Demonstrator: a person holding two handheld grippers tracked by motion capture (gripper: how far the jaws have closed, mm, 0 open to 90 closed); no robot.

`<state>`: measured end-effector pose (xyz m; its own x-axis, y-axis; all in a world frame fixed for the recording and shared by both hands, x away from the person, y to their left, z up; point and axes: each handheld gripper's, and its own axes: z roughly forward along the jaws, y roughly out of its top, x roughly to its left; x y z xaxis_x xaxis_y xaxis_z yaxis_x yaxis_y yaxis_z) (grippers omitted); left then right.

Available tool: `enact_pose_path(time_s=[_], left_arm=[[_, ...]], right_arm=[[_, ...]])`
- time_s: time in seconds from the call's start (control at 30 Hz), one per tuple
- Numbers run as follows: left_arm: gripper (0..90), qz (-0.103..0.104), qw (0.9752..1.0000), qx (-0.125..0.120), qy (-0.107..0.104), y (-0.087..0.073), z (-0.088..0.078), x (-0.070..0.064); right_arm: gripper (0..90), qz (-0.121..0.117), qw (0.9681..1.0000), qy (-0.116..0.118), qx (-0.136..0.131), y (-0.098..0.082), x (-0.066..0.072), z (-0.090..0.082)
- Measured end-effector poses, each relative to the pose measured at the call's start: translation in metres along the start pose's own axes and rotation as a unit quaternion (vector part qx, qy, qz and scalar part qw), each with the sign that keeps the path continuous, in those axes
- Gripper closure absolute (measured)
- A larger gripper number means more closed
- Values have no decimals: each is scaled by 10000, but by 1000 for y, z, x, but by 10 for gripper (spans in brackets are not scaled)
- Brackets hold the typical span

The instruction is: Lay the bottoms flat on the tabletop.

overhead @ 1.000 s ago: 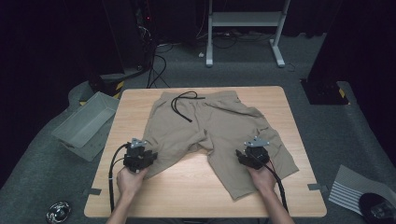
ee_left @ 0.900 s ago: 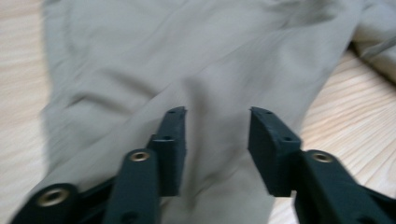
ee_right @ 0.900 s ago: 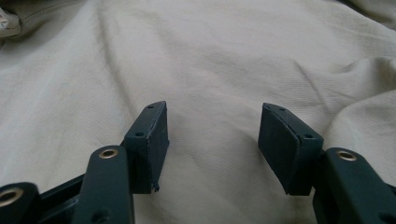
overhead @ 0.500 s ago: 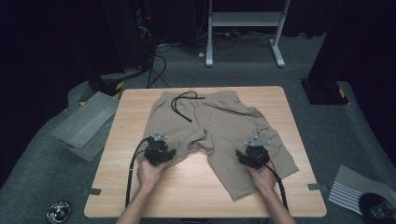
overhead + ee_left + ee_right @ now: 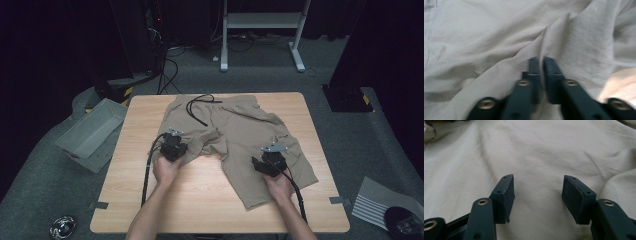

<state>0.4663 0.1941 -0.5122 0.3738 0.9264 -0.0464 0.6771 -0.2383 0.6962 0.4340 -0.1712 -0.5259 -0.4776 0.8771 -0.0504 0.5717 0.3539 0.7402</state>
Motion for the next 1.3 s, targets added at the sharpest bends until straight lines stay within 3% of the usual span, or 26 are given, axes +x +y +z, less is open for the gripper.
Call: enact_pose_path(time_s=[0.1,0.4,0.63,0.77,0.97,1.17,1.3], left_arm=[[887,18,9997,-103,-213,-6,-13,1],[891,361,9984,-160,-415,-16,-55,5],[891,519,9981,126,-308,-37,-69,11],[891,648,9974,304,-6,-49,-72,18],[883,497,9981,374,9,-56,-73,24],[628,312,9993,109,-169,-53,-73,17],[556,396,9989,23,-266,-48,-69,6]], right_arm=[[435,-29,10000,-20,-8,0,0,0],[435,-90,9999,-76,-19,0,2,-1],[435,-99,9999,-73,-17,0,2,-1],[434,-91,9999,-72,-20,0,2,-1],[434,-89,9999,-69,-18,0,2,-1],[434,-99,9999,-74,-16,0,2,-1],[434,-104,9999,-78,-18,0,2,-1]])
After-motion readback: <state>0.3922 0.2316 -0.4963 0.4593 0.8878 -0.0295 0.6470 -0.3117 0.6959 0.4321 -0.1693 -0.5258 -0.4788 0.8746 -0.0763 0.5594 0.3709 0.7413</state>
